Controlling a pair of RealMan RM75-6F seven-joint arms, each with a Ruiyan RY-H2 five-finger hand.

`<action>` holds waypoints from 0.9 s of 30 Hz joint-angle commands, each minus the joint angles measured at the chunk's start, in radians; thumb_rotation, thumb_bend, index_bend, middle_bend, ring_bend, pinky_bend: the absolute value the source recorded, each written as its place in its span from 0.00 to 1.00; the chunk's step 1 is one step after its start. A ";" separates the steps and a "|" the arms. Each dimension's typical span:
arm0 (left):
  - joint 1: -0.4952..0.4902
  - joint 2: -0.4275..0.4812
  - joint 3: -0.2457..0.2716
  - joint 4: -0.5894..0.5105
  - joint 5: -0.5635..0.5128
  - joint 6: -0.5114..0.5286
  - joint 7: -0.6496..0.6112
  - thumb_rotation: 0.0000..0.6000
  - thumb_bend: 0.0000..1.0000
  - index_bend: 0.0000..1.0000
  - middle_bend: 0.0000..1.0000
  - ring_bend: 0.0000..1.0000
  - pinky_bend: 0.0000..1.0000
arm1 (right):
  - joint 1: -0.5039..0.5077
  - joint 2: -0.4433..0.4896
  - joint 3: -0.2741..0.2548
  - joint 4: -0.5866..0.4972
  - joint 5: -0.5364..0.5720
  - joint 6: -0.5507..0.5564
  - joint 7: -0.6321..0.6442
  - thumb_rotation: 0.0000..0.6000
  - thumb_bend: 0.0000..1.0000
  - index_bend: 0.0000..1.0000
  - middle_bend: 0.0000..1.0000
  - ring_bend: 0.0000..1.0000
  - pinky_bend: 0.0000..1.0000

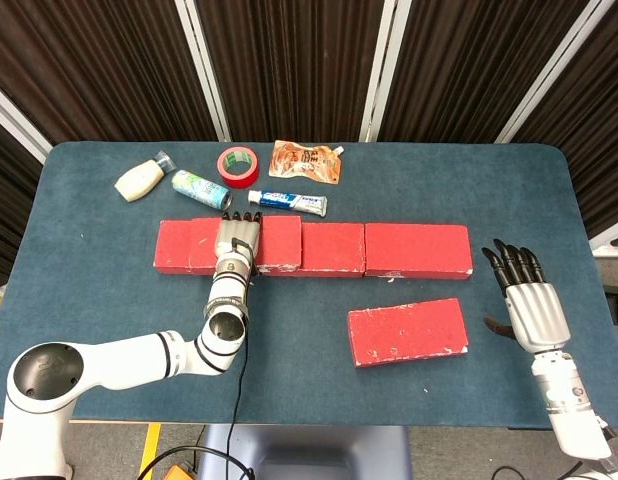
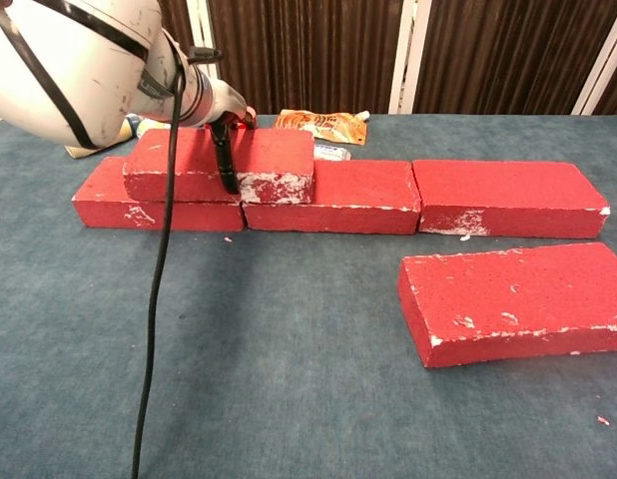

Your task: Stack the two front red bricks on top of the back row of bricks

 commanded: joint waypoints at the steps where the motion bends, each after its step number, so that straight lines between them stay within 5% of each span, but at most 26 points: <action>1: -0.002 -0.005 0.003 0.007 0.007 -0.005 -0.007 1.00 0.29 0.00 0.08 0.00 0.02 | 0.001 -0.001 -0.001 0.001 -0.001 -0.001 -0.001 1.00 0.00 0.00 0.04 0.01 0.00; 27: -0.016 -0.013 0.015 0.026 -0.003 -0.012 -0.008 1.00 0.30 0.00 0.00 0.00 0.02 | 0.005 -0.008 0.000 0.009 0.007 -0.007 -0.001 1.00 0.00 0.00 0.04 0.01 0.00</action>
